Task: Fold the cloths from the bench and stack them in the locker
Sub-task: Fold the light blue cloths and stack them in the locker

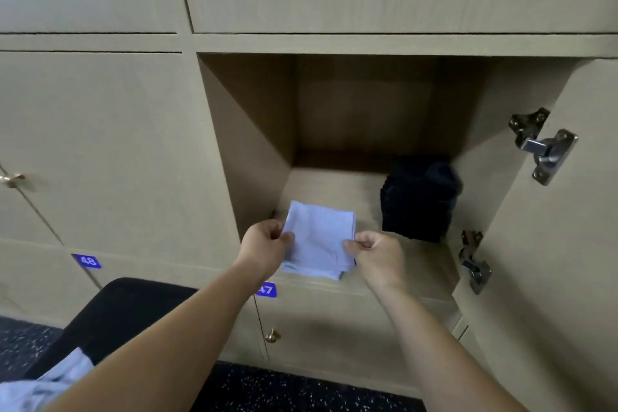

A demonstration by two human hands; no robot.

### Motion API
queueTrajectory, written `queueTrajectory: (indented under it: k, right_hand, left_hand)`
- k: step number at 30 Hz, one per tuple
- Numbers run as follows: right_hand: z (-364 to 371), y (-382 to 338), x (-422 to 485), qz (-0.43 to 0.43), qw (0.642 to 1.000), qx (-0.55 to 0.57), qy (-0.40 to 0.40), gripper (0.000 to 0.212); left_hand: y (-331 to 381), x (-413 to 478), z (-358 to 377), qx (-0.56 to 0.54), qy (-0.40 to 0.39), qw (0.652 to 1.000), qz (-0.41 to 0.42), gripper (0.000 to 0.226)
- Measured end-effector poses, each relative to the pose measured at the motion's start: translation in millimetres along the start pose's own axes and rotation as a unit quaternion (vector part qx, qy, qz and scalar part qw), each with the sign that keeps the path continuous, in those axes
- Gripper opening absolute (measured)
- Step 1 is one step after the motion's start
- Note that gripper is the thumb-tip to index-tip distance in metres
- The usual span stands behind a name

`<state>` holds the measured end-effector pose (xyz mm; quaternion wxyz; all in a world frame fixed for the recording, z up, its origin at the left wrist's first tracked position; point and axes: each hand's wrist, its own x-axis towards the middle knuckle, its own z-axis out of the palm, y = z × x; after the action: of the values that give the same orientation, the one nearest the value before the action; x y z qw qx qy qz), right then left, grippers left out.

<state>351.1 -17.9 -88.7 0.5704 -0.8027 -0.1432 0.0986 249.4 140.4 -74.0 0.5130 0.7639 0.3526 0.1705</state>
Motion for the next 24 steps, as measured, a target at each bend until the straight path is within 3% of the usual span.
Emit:
queueTrajectory:
  k: [2, 9, 15, 20, 24]
  right_hand:
    - [3, -5, 20, -0.008, 1.0, -0.014, 0.004, 0.025]
    - [19, 2, 62, -0.001, 0.998, -0.056, 0.007, 0.012]
    - [29, 17, 68, 0.015, 0.999, -0.043, -0.009, 0.011]
    - [33, 27, 65, 0.008, 0.999, -0.039, -0.012, 0.025]
    - [38, 31, 64, 0.001, 0.999, -0.038, -0.006, 0.021]
  left_hand:
    - [0, 24, 5, 0.017, -0.003, 1.0, 0.011, 0.023]
    - [-12, 69, 19, 0.036, -0.005, 0.999, 0.035, 0.016]
    - [-21, 81, 25, 0.044, -0.009, 0.999, 0.028, 0.016]
    - [-31, 81, 26, 0.07, -0.015, 0.997, 0.029, 0.021]
    - [-35, 79, 27, 0.107, -0.003, 0.993, 0.047, 0.029]
